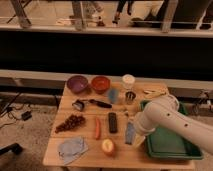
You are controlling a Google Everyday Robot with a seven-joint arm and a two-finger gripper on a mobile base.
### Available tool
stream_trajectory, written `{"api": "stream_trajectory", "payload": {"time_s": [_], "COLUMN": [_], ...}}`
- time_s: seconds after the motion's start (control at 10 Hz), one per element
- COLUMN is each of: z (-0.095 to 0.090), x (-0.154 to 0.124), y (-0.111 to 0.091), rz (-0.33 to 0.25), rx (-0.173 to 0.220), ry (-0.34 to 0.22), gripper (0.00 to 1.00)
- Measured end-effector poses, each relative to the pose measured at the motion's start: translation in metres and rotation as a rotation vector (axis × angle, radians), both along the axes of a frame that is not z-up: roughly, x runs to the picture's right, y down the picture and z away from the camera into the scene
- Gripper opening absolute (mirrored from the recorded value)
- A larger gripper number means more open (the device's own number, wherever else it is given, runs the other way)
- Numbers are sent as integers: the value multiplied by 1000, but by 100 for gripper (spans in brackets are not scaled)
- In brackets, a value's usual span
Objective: Place sponge in table surface
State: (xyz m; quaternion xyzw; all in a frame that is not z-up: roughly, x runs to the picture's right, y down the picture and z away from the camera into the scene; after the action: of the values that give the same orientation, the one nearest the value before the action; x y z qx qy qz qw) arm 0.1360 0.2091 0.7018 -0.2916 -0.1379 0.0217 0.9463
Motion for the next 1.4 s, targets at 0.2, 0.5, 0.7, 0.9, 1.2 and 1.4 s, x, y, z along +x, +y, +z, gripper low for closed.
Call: {"api": "stream_trajectory", "payload": {"time_s": [0.2, 0.5, 0.7, 0.9, 1.2, 1.4], "z": [-1, -2, -2, -1, 6, 12], "x": [-1, -2, -2, -2, 0, -1], "y": [-1, 0, 0, 3, 14, 24], "rz": [4, 3, 5, 1, 1, -1], "rx": [4, 2, 0, -7, -35, -58], "ry": [-5, -12, -16, -17, -18, -22], "gripper": [27, 27, 27, 27, 27, 27]}}
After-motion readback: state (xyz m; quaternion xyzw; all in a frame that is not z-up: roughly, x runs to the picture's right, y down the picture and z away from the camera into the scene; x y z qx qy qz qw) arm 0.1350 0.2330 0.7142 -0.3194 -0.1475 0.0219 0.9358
